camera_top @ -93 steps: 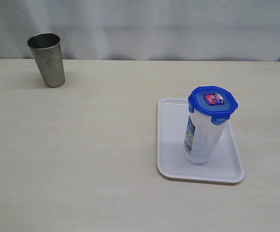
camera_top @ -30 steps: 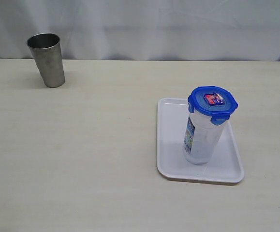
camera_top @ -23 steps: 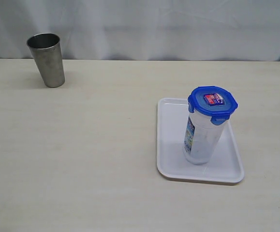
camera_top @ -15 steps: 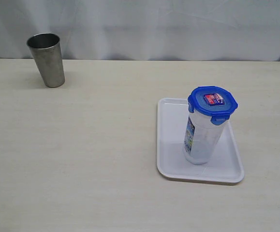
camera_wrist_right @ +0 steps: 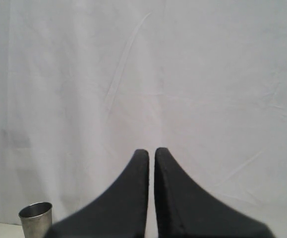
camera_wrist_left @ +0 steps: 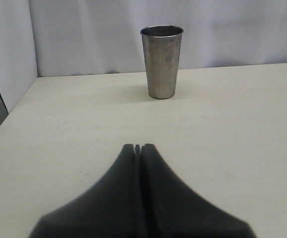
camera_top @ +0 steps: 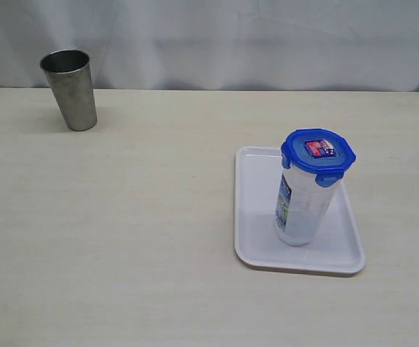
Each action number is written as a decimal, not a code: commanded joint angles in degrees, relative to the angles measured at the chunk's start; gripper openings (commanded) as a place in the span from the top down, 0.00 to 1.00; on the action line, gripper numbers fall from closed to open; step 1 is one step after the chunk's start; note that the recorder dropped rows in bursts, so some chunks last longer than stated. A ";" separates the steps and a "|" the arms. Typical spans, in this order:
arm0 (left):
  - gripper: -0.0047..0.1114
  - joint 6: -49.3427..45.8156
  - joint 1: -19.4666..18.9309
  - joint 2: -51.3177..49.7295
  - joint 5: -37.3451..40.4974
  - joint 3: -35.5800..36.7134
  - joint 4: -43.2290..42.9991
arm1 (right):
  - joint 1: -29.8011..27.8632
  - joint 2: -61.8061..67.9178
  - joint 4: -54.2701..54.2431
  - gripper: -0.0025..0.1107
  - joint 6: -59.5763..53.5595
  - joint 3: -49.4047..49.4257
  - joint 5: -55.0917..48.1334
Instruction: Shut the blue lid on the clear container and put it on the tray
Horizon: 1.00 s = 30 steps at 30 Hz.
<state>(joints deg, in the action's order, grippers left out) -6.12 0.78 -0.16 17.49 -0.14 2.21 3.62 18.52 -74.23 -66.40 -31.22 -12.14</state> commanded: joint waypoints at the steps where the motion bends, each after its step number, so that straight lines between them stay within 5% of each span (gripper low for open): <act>1: 0.96 0.45 -0.06 0.16 0.06 0.14 0.02 | 0.04 -0.16 -0.12 0.94 0.28 0.26 0.26; 11: 0.96 0.45 -0.06 0.16 0.06 0.14 0.02 | 0.04 -0.37 1.02 0.94 0.28 0.26 0.52; 22: 0.96 0.45 -0.06 0.16 0.06 0.14 0.02 | 0.04 -8.52 48.34 0.94 48.33 1.65 7.86; 30: 0.96 0.45 -0.06 0.16 0.06 0.14 -0.08 | 0.04 -13.32 51.15 0.94 51.59 9.62 25.90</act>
<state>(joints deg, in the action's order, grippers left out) -6.12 0.78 -0.16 17.73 -0.14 2.21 3.62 5.55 -23.96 -14.70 -23.18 10.78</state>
